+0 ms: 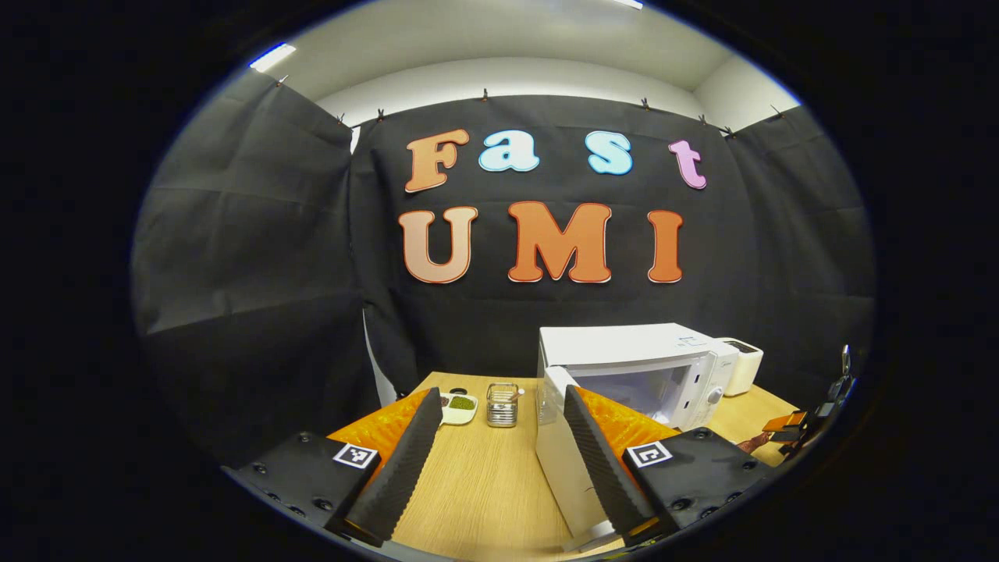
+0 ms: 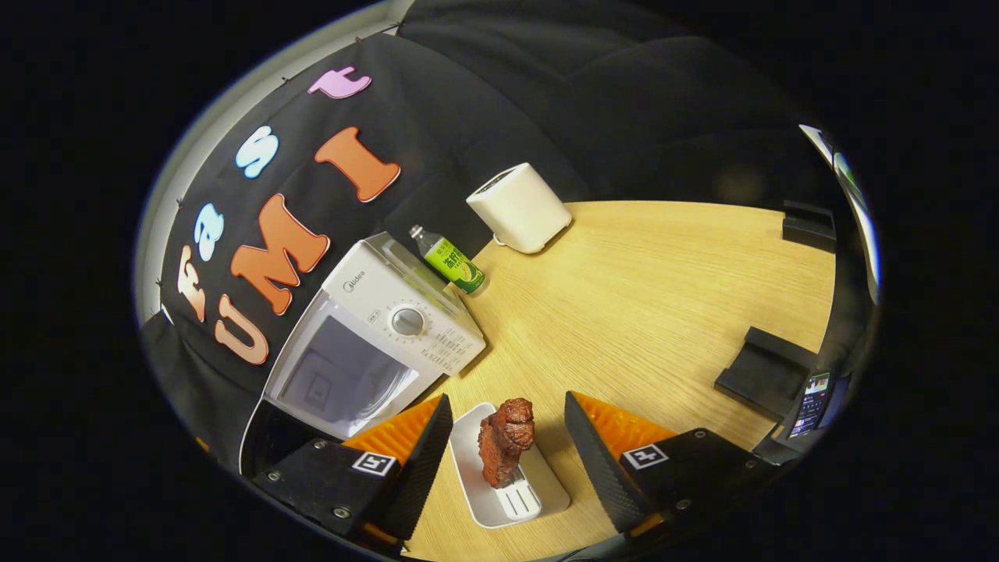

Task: Open the microwave oven with the left hand, put the food in, and close the microwave oven.

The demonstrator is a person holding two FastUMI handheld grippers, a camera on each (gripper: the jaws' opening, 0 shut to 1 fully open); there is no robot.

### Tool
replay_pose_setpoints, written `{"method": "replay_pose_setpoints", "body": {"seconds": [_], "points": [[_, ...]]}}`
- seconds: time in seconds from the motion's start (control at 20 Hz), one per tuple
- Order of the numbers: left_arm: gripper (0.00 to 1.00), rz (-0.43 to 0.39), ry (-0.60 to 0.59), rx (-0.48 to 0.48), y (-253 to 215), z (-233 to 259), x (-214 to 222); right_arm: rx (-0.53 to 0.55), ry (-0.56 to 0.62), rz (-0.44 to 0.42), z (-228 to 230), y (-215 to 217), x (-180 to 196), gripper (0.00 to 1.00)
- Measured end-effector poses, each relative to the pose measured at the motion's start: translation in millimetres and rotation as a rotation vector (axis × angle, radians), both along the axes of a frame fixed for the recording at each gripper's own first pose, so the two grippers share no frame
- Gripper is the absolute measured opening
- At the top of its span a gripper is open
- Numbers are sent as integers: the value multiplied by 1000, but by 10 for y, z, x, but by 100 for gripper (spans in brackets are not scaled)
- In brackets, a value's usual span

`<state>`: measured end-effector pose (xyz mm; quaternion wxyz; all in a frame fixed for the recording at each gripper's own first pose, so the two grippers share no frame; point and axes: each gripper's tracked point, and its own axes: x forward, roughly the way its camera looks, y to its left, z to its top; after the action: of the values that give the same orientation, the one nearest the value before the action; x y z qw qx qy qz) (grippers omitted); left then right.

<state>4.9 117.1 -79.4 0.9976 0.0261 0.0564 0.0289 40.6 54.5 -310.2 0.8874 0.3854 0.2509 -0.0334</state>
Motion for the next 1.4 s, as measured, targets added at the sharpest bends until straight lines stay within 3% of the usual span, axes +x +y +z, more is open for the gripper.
{"method": "replay_pose_setpoints", "body": {"seconds": [0.15,0.4,0.55,0.8,1.4], "points": [[98,16,18,-3,49,-55,18,66,20,-16,-85,28,93,81],[100,46,57,-12,48,-140,-12,215,51,-23,-137,126,178,36],[100,60,62,-19,24,-163,-69,289,54,-37,-100,141,186,24],[100,56,49,-5,60,-128,-107,221,49,-18,-9,189,194,15],[100,90,10,-5,438,-37,-8,56,-79,44,754,275,423,15]]}}
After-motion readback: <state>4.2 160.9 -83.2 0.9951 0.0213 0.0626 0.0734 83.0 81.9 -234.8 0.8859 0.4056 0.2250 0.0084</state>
